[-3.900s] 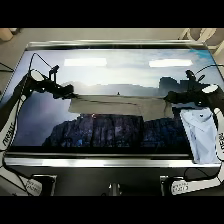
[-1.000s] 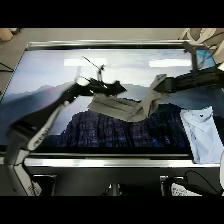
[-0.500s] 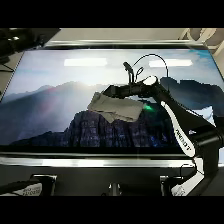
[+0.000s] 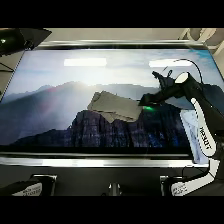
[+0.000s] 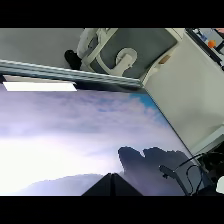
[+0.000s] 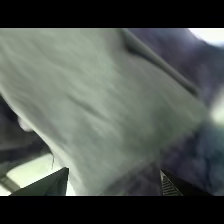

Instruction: Fold the shirts.

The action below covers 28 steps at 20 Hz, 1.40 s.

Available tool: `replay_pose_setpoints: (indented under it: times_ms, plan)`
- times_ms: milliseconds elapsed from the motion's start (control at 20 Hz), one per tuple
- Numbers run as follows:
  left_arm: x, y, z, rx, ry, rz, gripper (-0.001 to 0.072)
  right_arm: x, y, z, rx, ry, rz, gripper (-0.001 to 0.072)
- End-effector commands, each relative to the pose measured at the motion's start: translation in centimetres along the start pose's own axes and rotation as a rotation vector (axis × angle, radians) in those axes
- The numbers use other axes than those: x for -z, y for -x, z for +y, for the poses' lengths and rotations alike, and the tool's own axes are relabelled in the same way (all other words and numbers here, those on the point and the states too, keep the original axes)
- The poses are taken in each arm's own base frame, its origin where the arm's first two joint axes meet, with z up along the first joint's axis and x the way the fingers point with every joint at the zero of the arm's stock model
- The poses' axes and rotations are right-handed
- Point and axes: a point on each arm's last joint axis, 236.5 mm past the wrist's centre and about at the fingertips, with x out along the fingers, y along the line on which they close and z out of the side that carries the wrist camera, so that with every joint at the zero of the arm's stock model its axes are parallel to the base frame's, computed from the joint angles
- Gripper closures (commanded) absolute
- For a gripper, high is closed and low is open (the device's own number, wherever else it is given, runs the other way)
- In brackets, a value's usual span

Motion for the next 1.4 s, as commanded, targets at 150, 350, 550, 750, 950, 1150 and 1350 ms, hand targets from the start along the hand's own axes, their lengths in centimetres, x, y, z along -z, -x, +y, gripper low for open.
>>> replay_pose_setpoints:
  times_ms: [150, 350, 550, 750, 950, 1150, 1350]
  plan:
    - [1.2, -0.5, 0.3, -0.002, 0.011, 0.028, 0.0682, 1.3, -4.7, -1.0, -0.086, -0.296, -0.07, 0.0145]
    - [1.5, -0.7, -0.2, 0.008, 0.007, 0.035, 0.0681, -0.7, -7.2, 0.7, -0.151, -0.37, -0.13, 0.0261]
    - [1.4, -0.7, -0.2, 0.007, 0.007, 0.035, 0.0681, -5.4, -4.3, 3.4, -0.289, -0.229, -0.321, 0.069]
    - [1.5, -0.8, -0.2, 0.007, 0.006, 0.035, 0.0681, -8.3, 7.2, 3.9, -0.304, 0.013, -0.441, 0.0691]
    - [1.5, -0.8, -0.2, 0.007, -0.016, 0.035, 0.0681, -4.8, 18.8, -5.0, 0.015, -0.058, -0.447, 0.0691]
    - [1.5, -0.8, -0.2, 0.007, -0.016, 0.036, 0.0681, 1.4, 28.0, -11.5, 0.132, -0.213, -0.526, 0.0691]
    - [1.5, -0.8, -0.1, 0.007, -0.015, 0.037, 0.0681, 7.1, 32.9, -14.7, 0.177, -0.346, -0.588, 0.069]
